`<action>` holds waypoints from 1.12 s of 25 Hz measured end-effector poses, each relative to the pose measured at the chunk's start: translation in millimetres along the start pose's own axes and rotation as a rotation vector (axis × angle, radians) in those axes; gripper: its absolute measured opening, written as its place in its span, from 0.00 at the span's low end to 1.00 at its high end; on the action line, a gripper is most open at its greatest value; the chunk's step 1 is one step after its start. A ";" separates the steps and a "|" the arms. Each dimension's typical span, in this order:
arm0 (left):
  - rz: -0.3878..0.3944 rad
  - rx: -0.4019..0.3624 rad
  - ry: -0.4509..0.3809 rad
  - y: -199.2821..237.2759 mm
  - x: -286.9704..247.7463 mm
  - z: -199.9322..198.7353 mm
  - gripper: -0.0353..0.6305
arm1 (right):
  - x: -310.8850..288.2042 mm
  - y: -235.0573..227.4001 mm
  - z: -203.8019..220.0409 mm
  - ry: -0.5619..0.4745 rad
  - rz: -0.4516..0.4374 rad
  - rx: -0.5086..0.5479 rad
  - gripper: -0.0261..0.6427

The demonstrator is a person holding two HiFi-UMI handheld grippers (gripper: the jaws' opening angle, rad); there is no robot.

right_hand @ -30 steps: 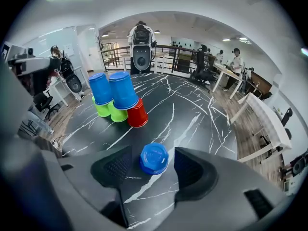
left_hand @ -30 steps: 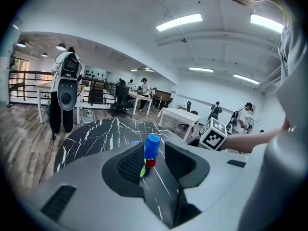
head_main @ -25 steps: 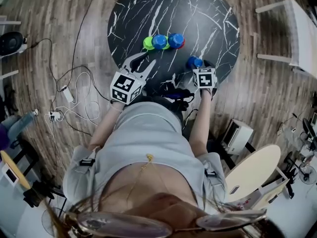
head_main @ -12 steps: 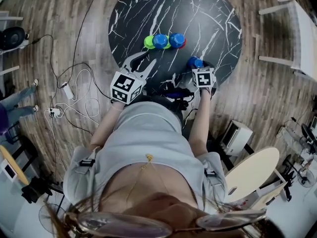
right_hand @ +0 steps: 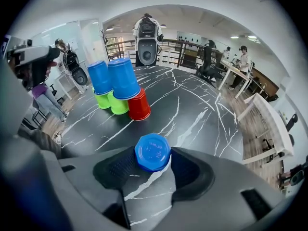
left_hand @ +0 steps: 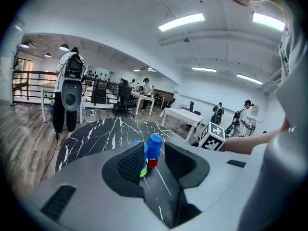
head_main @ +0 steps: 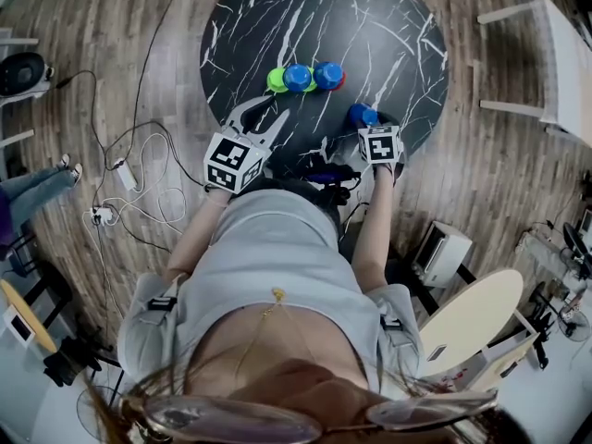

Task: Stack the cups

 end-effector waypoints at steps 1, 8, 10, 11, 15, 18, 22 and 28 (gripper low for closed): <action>0.002 -0.001 0.001 0.7 0.0 -0.1 0.25 | 1.2 0.2 -1.6 -0.003 0.000 0.000 0.40; 0.008 -0.006 -0.001 3.4 3.2 -1.7 0.25 | 14.5 3.3 -13.5 -0.016 0.008 0.018 0.40; 0.010 -0.008 0.001 4.5 4.5 -1.2 0.25 | 19.2 4.3 -17.6 -0.023 0.012 0.021 0.40; 0.011 -0.008 0.003 5.1 5.2 -1.0 0.25 | 22.1 4.7 -20.2 -0.028 0.014 0.022 0.40; 0.013 -0.007 0.002 7.7 7.6 0.1 0.25 | 33.9 5.7 -30.7 -0.050 0.024 0.028 0.40; 0.017 -0.010 -0.001 8.9 9.9 -0.1 0.25 | 44.1 6.6 -39.3 -0.069 0.033 0.035 0.40; 0.019 -0.008 -0.002 10.1 14.3 0.0 0.25 | 61.6 9.8 -52.1 -0.100 0.042 0.045 0.40; 0.027 -0.010 -0.003 10.8 18.7 2.1 0.25 | 89.1 14.3 -71.5 -0.154 0.057 0.072 0.40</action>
Point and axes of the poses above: the fingertips, and each gripper's own axes: x backward along the fingers, y to its left, z out of its underside, the point moved 3 cm from there along x, backward along the fingers, and after that the axes turned 3 degrees about z, right-handed, at the moved point
